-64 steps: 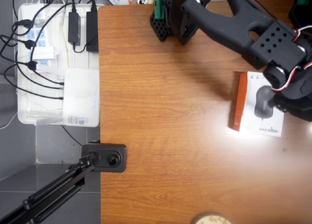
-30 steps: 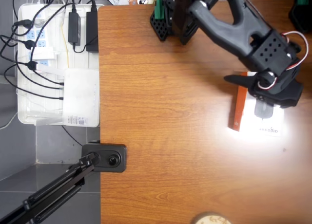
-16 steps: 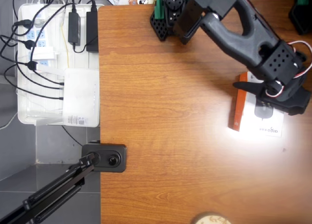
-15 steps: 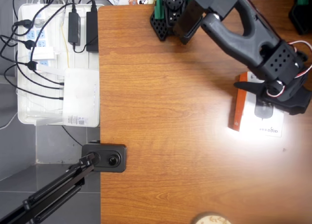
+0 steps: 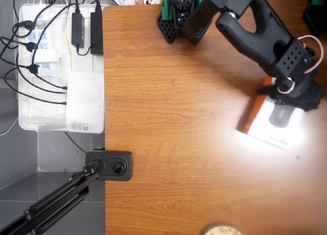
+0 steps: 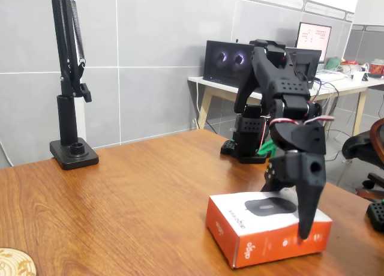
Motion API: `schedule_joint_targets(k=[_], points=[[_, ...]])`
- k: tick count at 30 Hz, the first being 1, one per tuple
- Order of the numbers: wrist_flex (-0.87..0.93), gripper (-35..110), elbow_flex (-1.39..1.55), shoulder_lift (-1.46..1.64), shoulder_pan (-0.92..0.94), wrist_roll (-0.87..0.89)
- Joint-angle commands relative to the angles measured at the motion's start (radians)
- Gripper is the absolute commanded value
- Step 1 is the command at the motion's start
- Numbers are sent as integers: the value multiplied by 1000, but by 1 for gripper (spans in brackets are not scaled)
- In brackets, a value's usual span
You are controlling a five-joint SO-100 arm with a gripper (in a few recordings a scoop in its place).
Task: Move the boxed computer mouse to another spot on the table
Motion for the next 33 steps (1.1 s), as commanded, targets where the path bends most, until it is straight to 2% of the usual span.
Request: schedule_joint_targets(k=[1,5,9,13,16,19,22,27,33], points=[[64,0,-20,-3,35,115],[219,0,-227,140,126,219],[232,0,-442,301,307,158],[147,0,-333,535,666,-46],[273,0,-166,664,969,-144],[431,0,-2,749,1154,-184],[485,0,155,787,1223,-189],[520,0,339,785,1232,-190],[469,0,482,752,1272,-158]])
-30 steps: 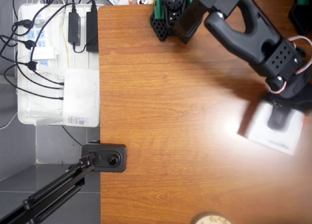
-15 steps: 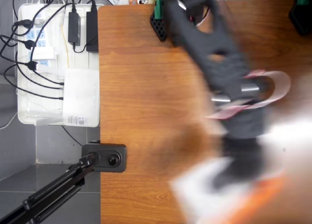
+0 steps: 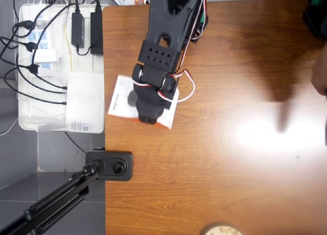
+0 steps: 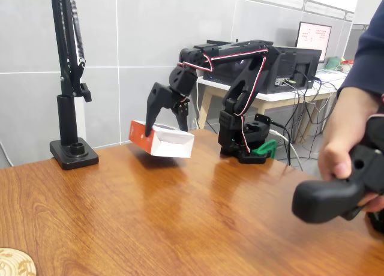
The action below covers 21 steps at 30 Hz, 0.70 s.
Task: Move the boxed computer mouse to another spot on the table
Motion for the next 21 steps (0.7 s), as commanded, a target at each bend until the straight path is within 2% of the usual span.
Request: schedule_joint_targets(k=[1,5,16,19,21], points=[[-58,0,71,-6,29,20],[-155,0,135,-40,40,41],[-282,2,147,-167,35,67],[-334,20,158,-190,38,86],[-382,40,167,-195,38,89]])
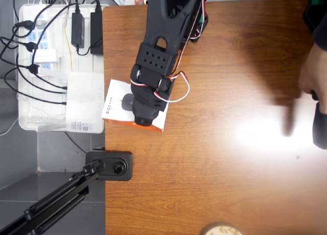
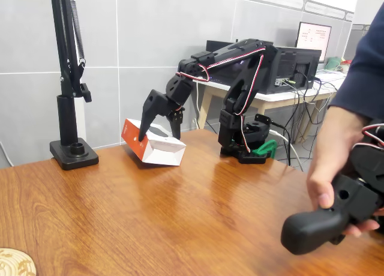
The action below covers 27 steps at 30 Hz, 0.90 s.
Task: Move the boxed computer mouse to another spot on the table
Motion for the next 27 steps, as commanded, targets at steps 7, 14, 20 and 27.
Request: schedule_joint_targets(k=[7,14,20,27], points=[[-123,89,-9,-9,-23,-67],[-95,92,-44,69,-25,-58],[34,82,-178,245,-25,-6],[155,22,-433,482,-12,241]])
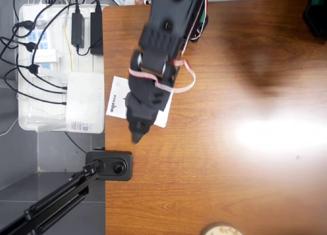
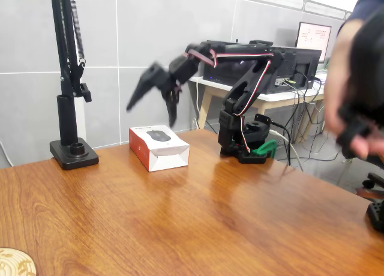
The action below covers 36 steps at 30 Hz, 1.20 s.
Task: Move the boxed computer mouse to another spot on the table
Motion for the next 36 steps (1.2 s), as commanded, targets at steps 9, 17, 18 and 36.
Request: schedule_joint_targets(k=[9,17,18,36], points=[[-321,0,138,413,-207,173],[-927,0,526,730,-334,-273],[-1037,0,561,742,-350,-275],[-2258,0,764,749,-420,-276]])
